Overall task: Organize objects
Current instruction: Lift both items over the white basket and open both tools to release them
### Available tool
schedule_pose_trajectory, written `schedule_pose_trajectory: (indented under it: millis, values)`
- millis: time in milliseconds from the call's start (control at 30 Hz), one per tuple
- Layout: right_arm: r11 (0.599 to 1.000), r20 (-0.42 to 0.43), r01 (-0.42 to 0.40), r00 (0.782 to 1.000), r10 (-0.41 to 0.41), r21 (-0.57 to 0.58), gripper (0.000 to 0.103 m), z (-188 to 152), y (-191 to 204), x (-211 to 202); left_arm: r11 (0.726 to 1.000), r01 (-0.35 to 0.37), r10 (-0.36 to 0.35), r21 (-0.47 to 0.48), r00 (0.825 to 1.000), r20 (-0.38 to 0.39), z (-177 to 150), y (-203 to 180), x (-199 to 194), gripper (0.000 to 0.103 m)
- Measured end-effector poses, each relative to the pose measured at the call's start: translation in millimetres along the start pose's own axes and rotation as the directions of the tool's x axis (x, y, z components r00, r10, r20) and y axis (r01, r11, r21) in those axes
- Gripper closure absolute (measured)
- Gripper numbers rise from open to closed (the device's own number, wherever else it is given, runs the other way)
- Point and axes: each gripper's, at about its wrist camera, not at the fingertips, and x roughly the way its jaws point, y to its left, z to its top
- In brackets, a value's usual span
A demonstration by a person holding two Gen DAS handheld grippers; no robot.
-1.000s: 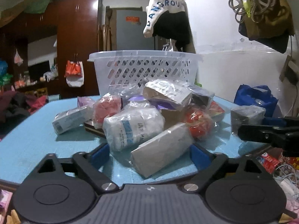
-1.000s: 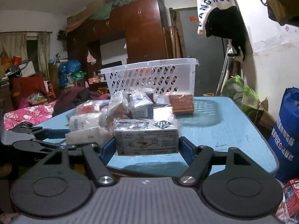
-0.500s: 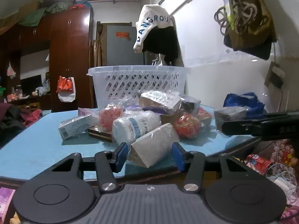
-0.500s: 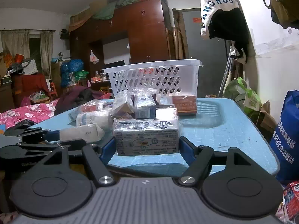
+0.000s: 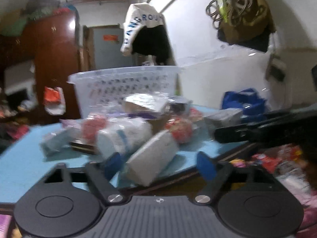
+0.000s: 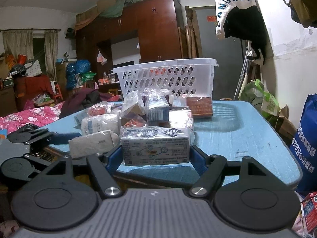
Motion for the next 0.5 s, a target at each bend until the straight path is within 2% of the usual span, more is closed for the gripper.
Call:
schedule_pose_trajectory:
  millis: [33,133,333,500]
  values:
    - [1.0,0.0,0.0,1.0,0.0,0.002,0.028,1,-1,0,1.0,0.008,-0.008,-0.006,1.0,-0.005,0,-1,0,0.061]
    - [1.0,0.001,0.002,1.0,-0.002,0.003,0.028,1,-1,0,1.0,-0.027,0.028,-0.003,1.0,0.005,-2,-1,-2,0.063]
    - [1.0,0.012,0.004,1.0,-0.004,0.002,0.028,2,1,-3,0.999,-0.038,0.041,-0.038,0.996,0.085,4,6,-21,0.063]
    - [1.0,0.046,0.0,0.999,0.0,0.011,0.028,8,2,-9,0.996,-0.035,0.047,-0.087,0.99,0.133,23,21,-27,0.063]
